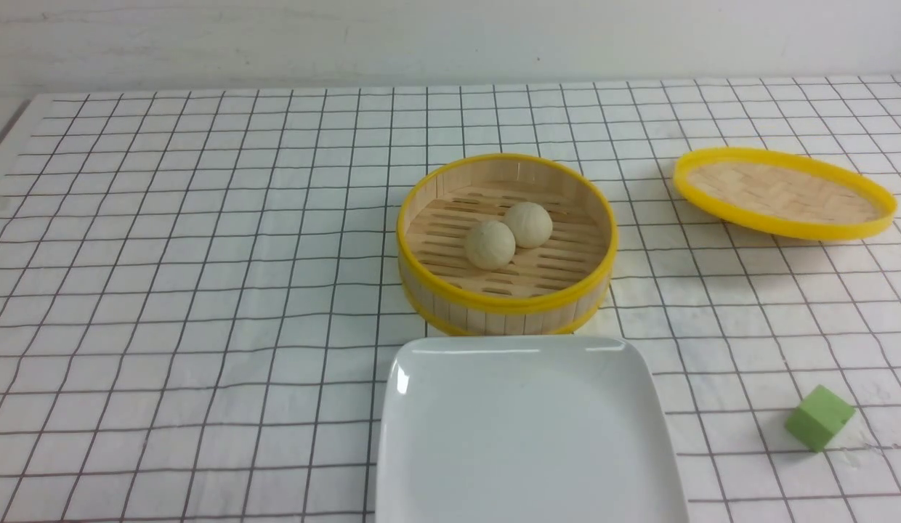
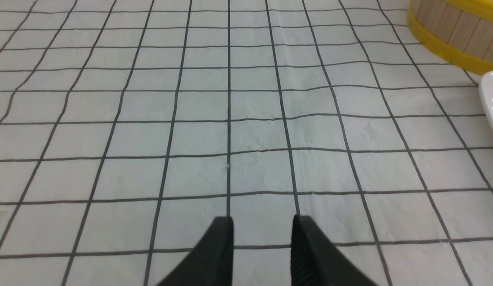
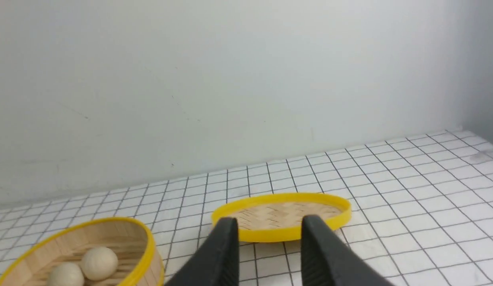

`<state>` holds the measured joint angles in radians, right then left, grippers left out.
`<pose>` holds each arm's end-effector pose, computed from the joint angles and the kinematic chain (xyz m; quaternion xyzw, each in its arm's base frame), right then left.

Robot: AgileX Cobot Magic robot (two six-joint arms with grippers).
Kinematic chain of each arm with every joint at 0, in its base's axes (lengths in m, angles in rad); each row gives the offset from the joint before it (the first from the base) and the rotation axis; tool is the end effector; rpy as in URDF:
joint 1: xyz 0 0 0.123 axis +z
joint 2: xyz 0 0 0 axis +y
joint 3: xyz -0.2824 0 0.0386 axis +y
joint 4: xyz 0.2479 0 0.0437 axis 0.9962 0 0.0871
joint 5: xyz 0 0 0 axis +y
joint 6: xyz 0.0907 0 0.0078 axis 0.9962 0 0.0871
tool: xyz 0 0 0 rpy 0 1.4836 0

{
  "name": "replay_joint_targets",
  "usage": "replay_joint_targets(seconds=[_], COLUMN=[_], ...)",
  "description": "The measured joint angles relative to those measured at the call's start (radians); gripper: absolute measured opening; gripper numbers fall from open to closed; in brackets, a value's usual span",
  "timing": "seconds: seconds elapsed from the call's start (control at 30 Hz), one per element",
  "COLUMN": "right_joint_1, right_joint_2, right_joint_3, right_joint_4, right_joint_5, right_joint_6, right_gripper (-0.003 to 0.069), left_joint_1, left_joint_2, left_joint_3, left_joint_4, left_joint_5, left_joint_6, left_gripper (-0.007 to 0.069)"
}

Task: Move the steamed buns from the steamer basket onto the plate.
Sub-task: Use the right arm to grab the steamed stuffed bun that is closest to it

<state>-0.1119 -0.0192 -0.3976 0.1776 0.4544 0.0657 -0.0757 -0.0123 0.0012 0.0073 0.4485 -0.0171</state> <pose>0.0172 0.0052 0.3014 0.0875 0.6816 0.0679 0.7233 0.0499 -0.0035 0.1732 0.0258 0.8191 -0.0234 0.5726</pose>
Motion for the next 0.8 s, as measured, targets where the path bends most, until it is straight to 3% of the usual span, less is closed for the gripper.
replay_joint_targets(seconds=[0.33,0.8], right_joint_1=[0.0,0.0], right_joint_2=[0.0,0.0], right_joint_3=[-0.019,-0.019], right_joint_4=[0.185,0.195], right_joint_5=[0.001,0.018], right_joint_6=[0.027,0.027], right_gripper=[0.0242,0.0242], left_joint_1=[0.0,0.0], left_joint_2=[0.0,0.0], left_joint_3=[0.0,0.0], left_joint_4=[0.0,0.005], left_joint_5=[0.0,-0.001], left_joint_6=[0.0,0.002], left_gripper=[0.0241,0.0241])
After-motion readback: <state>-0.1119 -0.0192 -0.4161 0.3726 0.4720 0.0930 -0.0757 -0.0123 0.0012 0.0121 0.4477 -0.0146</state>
